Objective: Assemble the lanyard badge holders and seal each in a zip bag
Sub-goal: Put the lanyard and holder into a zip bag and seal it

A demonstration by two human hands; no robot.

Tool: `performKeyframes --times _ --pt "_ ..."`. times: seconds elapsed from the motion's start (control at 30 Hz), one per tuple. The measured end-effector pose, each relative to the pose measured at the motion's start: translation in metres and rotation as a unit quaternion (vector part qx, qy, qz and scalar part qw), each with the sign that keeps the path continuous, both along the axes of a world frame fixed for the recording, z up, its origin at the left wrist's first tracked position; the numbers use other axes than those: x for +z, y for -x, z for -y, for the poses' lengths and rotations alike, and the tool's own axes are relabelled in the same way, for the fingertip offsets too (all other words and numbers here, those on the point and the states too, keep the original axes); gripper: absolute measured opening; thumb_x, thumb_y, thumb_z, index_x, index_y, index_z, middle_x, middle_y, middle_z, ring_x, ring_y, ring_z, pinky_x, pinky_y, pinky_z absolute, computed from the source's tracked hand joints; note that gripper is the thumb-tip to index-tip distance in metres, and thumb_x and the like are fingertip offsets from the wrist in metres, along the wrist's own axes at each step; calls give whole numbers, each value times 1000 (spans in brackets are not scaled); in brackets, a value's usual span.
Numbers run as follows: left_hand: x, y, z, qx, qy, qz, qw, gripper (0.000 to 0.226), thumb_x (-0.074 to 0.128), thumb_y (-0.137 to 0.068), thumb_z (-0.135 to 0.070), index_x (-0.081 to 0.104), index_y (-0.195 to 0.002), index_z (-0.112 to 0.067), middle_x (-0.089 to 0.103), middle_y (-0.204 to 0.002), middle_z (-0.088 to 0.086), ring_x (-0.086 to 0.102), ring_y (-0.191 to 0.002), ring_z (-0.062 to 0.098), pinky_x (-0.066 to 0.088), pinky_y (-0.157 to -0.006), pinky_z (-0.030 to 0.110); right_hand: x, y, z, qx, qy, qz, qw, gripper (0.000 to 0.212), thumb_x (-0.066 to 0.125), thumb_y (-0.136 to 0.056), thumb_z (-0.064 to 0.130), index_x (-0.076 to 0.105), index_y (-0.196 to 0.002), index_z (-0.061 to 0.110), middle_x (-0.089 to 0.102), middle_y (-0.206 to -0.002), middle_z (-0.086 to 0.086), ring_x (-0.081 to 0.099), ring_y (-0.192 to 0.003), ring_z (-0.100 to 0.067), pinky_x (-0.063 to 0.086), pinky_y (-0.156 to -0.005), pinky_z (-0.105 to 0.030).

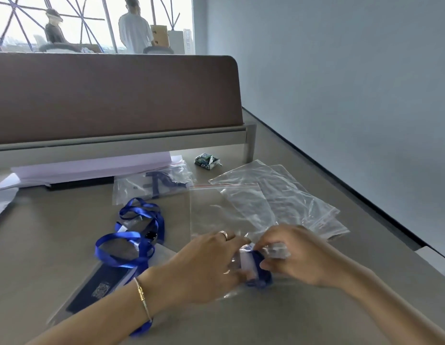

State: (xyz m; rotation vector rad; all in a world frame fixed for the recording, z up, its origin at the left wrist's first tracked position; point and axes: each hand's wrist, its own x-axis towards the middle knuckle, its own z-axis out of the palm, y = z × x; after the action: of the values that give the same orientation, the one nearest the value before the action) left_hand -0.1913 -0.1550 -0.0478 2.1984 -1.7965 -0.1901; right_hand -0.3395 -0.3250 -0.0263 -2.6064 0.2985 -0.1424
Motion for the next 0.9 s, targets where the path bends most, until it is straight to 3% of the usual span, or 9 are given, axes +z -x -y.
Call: performKeyframes --times 0.13,0.2,0.27,0.4,0.5,0.63,0.7,0.77,0.9 --pt "0 14 -14 -8 -16 49 999 82 50 -74 -79 25 -144 -44 47 -134 -13 43 -122 11 37 -99 28 -1 14 -7 53 24 -36 998 68 82 -64 58 57 -126 49 57 -117 30 51 -112 8 41 -99 -19" --pt "-3 18 -18 -4 -37 59 998 87 50 -73 -78 24 -147 -40 41 -139 -12 41 -126 12 37 -106 34 -3 19 -10 64 59 -61 994 80 82 -62 54 50 -135 46 49 -125 33 42 -119 12 34 -104 -14" --pt "-3 19 -20 0 -30 55 998 80 52 -78 -67 25 -148 -39 40 -139 -13 40 -127 11 35 -108 31 -5 22 -11 54 60 -48 996 74 75 -67 39 48 -136 45 50 -125 32 44 -119 11 37 -105 -19" --pt "6 12 -22 7 -28 11 1000 63 54 -84 -27 36 -143 -39 49 -135 -15 49 -120 10 37 -99 19 -3 24 -5 27 34 -44 998 58 59 -72 24 49 -125 45 59 -120 28 55 -114 4 46 -98 -30" --pt "14 2 -23 30 -48 -71 996 56 49 -83 -11 48 -131 -40 59 -126 -13 57 -110 8 47 -93 26 1 20 -2 28 11 -38 999 49 52 -75 23 55 -119 45 66 -112 23 61 -107 0 50 -94 -35" --pt "25 -12 -19 39 -42 -119 991 43 44 -90 -9 55 -121 -37 64 -118 -13 60 -105 5 49 -91 29 6 3 7 18 -44 -7 999 41 46 -78 32 71 -110 30 70 -100 15 63 -96 -3 48 -85 -28" --pt "31 -21 -15 43 -31 -122 991 30 44 -94 -12 60 -108 -33 66 -104 -11 62 -95 8 50 -83 31 6 -9 15 4 -74 19 997 36 47 -79 24 74 -101 22 68 -90 7 60 -85 -4 44 -76 -29" --pt "34 -31 -10 57 -12 -123 991 28 46 -95 -13 63 -99 -35 66 -96 -14 63 -88 5 49 -76 27 5 -21 24 -20 -92 41 995 32 51 -85 12 75 -102 25 70 -88 2 61 -79 -4 44 -72 -29" --pt "28 -49 -3 115 28 -113 987 35 49 -93 -16 60 -116 -38 69 -92 -12 65 -82 5 53 -80 28 -2 -41 36 -49 -78 89 992 42 59 -89 5 69 -117 36 73 -104 6 66 -90 -9 54 -81 -33"
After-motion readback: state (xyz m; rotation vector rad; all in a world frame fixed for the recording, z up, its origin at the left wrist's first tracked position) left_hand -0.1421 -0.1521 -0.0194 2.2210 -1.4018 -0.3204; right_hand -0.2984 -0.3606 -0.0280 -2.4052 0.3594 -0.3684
